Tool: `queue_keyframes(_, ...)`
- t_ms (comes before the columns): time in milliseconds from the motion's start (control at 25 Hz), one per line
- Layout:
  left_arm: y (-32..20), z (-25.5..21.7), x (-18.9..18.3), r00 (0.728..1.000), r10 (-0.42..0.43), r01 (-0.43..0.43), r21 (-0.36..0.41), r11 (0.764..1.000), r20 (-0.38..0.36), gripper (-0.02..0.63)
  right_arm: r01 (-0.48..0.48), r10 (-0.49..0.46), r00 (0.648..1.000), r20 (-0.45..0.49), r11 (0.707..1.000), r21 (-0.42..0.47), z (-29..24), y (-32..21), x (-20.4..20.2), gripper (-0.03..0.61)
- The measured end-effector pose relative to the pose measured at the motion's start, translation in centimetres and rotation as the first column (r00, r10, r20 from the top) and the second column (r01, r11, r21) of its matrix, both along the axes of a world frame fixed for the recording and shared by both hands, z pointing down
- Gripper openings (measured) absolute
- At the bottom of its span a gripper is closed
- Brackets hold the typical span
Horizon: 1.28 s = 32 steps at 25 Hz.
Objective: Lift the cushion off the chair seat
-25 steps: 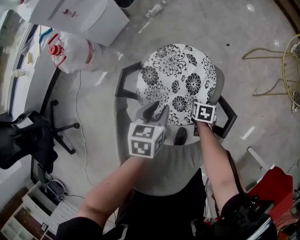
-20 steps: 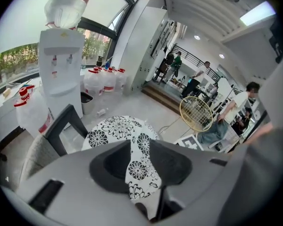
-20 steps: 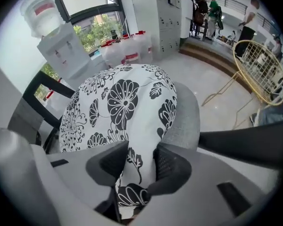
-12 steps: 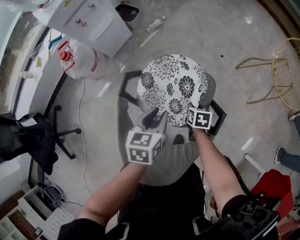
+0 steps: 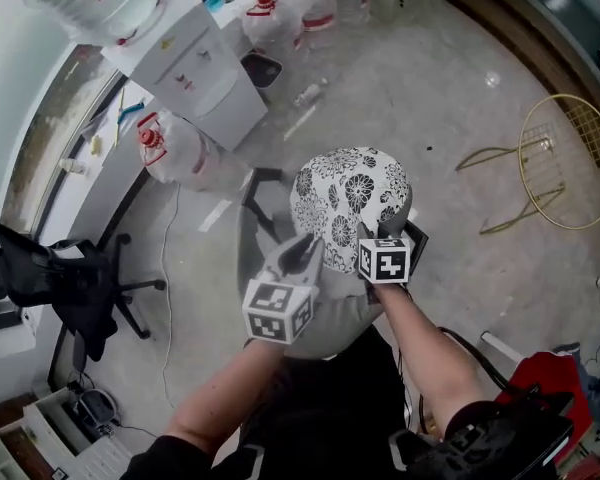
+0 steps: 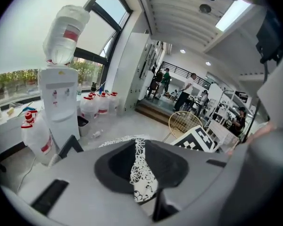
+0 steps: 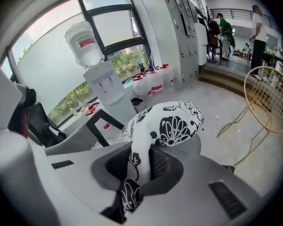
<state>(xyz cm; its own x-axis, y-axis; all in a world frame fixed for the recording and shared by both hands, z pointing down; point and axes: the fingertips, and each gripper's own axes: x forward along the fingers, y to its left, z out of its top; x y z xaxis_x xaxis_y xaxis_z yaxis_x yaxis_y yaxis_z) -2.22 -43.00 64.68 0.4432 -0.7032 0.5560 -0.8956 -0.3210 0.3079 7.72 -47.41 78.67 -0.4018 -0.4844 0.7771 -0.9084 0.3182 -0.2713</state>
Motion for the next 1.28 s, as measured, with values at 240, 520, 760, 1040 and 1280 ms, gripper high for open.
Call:
queue_keyframes(240, 1.7, -3.8, -0.4, 0.999, -0.031, 0.032, 0.049, 0.998, -0.011, 0.029, 0.02, -0.024, 0.999, 0.04, 0.993, 0.116, -6.8, 0.7, 0.5, 0.051)
queue_keyframes(520, 4.8, -8.9, -0.2, 0.997, -0.048, 0.054, 0.11, 0.992, -0.056, 0.008, 0.067, -0.089, 0.992, 0.086, 0.97, 0.233, -15.4, 3.1, 1.8, 0.048)
queue_keyframes(760, 7.1, -13.9, 0.4, 0.996, -0.052, 0.065, 0.2, 0.978, -0.067, 0.008, 0.079, -0.137, 0.978, 0.154, 0.941, 0.33, -22.1, 4.9, 3.1, 0.046)
queue_keyframes(1040, 9.5, -18.4, -0.4, 0.997, -0.078, 0.083, 0.266, 0.96, -0.029, 0.008, 0.084, -0.184, 0.962, 0.201, 0.902, 0.423, -28.9, 6.7, 4.3, 0.046)
queue_keyframes(1280, 10.2, -23.1, -0.9, 0.993, -0.068, 0.097, 0.343, 0.934, -0.096, 0.008, 0.075, -0.199, 0.962, 0.187, 0.851, 0.519, -34.0, 7.6, 4.9, 0.046)
